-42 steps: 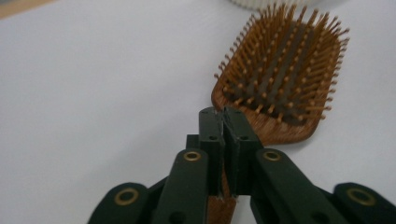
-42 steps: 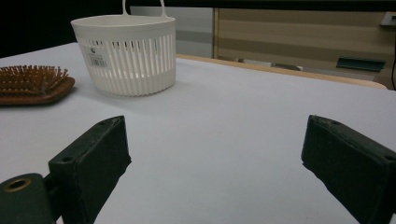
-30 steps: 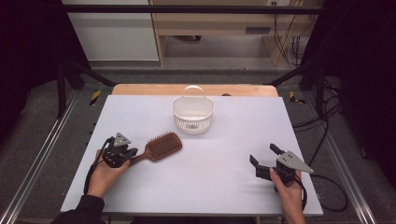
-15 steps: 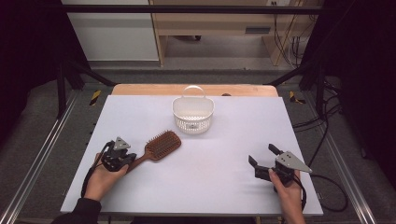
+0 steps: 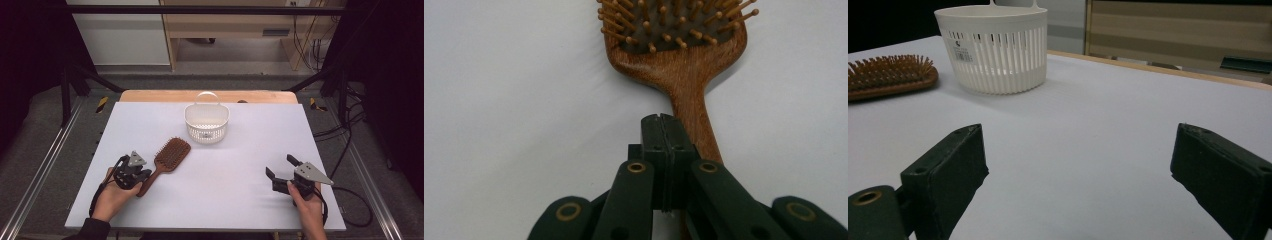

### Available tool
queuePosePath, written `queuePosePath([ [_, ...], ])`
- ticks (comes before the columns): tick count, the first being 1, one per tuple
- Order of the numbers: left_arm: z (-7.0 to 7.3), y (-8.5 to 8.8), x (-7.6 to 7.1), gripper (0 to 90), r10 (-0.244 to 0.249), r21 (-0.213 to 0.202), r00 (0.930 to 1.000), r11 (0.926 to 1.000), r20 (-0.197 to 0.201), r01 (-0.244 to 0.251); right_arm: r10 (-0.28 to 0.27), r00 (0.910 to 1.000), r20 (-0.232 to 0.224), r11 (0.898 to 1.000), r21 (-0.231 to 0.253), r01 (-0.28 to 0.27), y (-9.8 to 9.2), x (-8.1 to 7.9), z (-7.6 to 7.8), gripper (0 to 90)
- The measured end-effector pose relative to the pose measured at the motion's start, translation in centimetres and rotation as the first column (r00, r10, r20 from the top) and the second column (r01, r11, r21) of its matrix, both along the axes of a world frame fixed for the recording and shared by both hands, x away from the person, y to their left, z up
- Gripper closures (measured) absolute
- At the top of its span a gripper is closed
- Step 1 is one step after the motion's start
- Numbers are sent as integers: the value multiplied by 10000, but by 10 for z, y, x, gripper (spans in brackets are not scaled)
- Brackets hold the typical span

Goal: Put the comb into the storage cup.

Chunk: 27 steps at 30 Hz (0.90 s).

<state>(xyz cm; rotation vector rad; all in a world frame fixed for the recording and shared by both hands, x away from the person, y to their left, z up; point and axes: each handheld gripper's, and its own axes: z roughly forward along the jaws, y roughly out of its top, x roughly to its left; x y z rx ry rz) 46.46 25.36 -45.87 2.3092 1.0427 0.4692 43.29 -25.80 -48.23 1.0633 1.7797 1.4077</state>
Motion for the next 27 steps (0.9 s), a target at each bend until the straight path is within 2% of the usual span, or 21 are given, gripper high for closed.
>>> queuePosePath([
  [8, -2, -4, -4, 900, -119, 43, 9997, 9999, -231, 120, 3, 10000, -5, 10000, -18, -3, 0, 0, 0, 78],
  [12, -3, -7, -7, 900, -179, 267, 9995, 9995, -248, 186, -17, 10000, -50, 10000, 54, 17, -1, -1, 0, 77],
  [20, 15, -12, -4, 888, 52, 38, 10000, 10000, -75, -52, 45, 10000, 60, 10000, 77, -46, -1, -1, 1, 77],
  [24, 24, -21, -1, 802, 204, 75, 9996, 9998, -169, -203, 87, 9999, 72, 9999, 73, -88, -1, -1, 1, 77],
  [27, 29, -28, 2, 657, 458, 241, 9987, 9987, -202, -453, 95, 9999, 82, 9999, 77, -96, -1, -1, 2, 77],
])
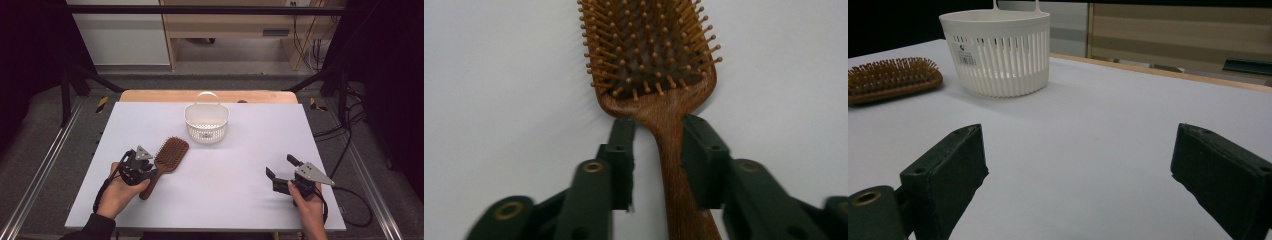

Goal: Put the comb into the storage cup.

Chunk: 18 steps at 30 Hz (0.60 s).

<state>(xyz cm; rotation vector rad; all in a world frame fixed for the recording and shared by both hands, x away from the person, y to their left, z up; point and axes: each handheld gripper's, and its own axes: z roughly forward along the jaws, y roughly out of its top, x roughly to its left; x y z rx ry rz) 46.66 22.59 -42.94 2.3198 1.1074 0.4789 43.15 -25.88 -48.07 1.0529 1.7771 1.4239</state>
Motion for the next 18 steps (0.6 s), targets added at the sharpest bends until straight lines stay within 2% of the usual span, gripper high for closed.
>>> queuePosePath([
  [2, 2, -4, 3, 507, 291, 66, 9995, 9996, -124, -291, 5, 10000, 12, 10000, -2, -5, 0, 0, 0, 77],
  [3, 3, -5, 4, 356, 460, 92, 9988, 9989, -168, -459, 18, 10000, 8, 10000, 13, -18, 0, 0, 0, 77],
  [5, 5, -8, 6, 332, 574, 263, 9982, 9980, -143, -570, 23, 10000, 4, 10000, 16, -23, 0, 0, 0, 77],
  [6, 5, -9, 7, 279, 630, 344, 9979, 9975, -133, -625, 30, 10000, 10, 10000, 15, -30, 0, 0, 0, 77],
  [7, 4, -11, 9, 230, 691, 523, 9972, 9963, -279, -676, 25, 10000, 20, 10000, 8, -25, 0, 0, 0, 77],
  [10, 2, -14, 13, 93, 912, 726, 9939, 9936, -621, -866, 31, 10000, -14, 10000, 10, -31, 0, 0, 0, 77],
  [14, -4, -22, 18, 71, 597, 1011, 9906, 9938, -1227, -474, 38, 10000, -22, 10000, 16, -38, 0, 0, 0, 76],
  [18, -9, -25, 22, 74, 617, 1244, 9868, 9913, -1498, -431, 50, 10000, -29, 10000, 27, -50, 0, 0, 0, 76],
])
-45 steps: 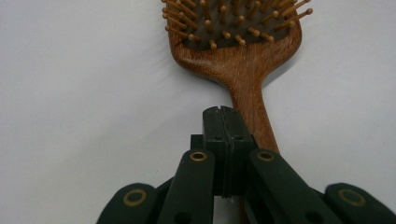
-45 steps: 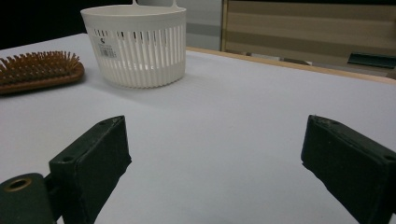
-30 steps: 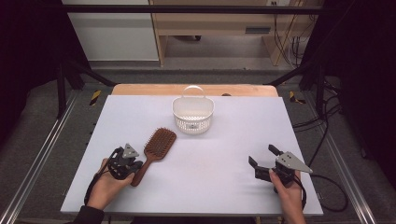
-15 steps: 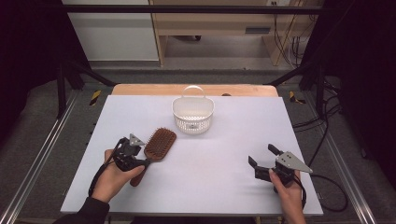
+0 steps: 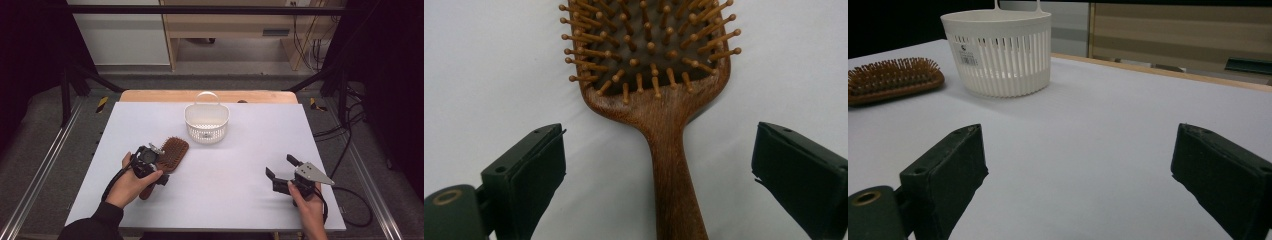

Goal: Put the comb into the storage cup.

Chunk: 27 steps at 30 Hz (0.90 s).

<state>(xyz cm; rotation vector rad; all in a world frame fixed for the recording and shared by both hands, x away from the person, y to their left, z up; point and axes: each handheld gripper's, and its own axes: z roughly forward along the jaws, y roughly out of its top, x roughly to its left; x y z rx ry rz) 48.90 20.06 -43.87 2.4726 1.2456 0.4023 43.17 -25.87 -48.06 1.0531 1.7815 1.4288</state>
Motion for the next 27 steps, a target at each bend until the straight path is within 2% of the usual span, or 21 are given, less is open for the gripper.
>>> queuePosePath([
  [10, -3, -1, 4, 77, 156, -177, 9998, 9997, -140, -159, 4, 10000, -39, 10000, 7, -4, 0, 0, 0, 75],
  [13, -1, 0, 4, 136, 127, -283, 9999, 9995, -94, -129, 5, 10000, -42, 10000, -9, -5, 0, 0, 0, 74],
  [14, 0, 0, 4, 187, 63, -337, 9999, 9994, -109, -66, 4, 10000, -41, 10000, -5, -4, 0, 0, 0, 74],
  [19, -1, 1, 4, 343, -68, -372, 9991, 9993, -411, 52, 12, 10000, -56, 10000, -7, -12, 0, 0, 0, 74],
  [21, -2, 2, 4, 365, 17, -261, 9988, 9997, -494, -30, -8, 10000, -60, 10000, -10, 7, 0, 0, 0, 74],
  [25, -5, 3, 4, 465, 91, -313, 9973, 9994, -732, -114, 6, 10000, -12, 10000, -24, -7, 0, 0, 0, 73],
  [27, -6, 3, 5, 483, 129, -336, 9968, 9993, -790, -156, 16, 10000, -25, 10000, -17, -16, 0, 0, 0, 73],
])
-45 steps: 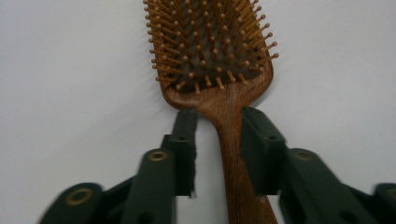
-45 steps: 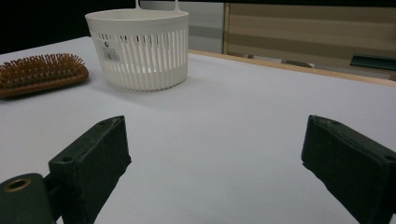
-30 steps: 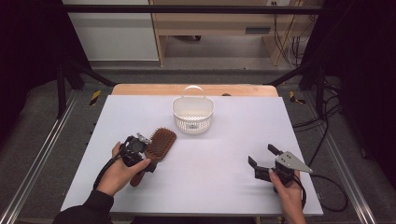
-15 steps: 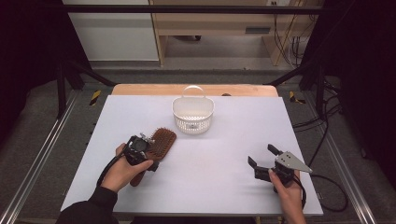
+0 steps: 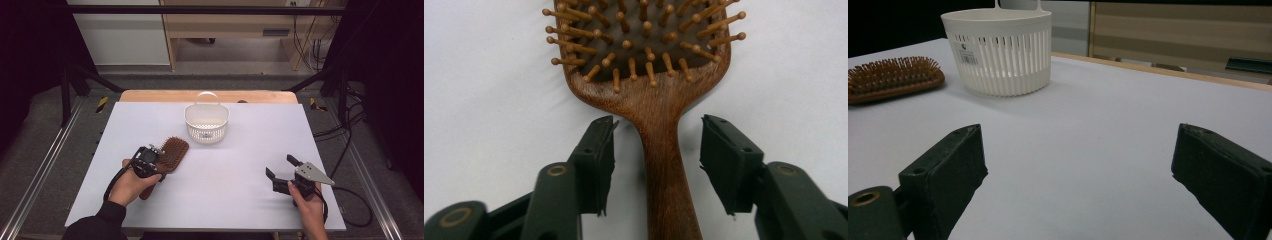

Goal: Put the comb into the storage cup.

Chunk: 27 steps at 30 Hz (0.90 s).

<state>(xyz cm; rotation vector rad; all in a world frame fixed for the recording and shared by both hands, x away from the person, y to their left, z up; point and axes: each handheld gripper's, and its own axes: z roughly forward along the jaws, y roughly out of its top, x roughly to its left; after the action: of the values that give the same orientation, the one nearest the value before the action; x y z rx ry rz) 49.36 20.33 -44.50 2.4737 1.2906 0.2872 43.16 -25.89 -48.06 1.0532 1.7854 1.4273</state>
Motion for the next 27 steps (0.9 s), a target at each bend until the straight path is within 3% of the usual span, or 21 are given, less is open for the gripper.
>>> queuePosePath([
  [6, -4, 0, 3, 543, 67, -13, 9998, 10000, -177, -67, 47, 10000, 1, 10000, -41, -47, 1, 0, 0, 73],
  [12, -4, 1, 2, 591, 149, -31, 9998, 9999, -115, -149, 74, 10000, 4, 9998, -159, -74, 2, 0, 0, 74],
  [27, -5, 1, 5, 705, -477, 48, 9988, 9988, -47, 478, 124, 9999, -74, 9997, -207, -126, 3, 1, -1, 72],
])
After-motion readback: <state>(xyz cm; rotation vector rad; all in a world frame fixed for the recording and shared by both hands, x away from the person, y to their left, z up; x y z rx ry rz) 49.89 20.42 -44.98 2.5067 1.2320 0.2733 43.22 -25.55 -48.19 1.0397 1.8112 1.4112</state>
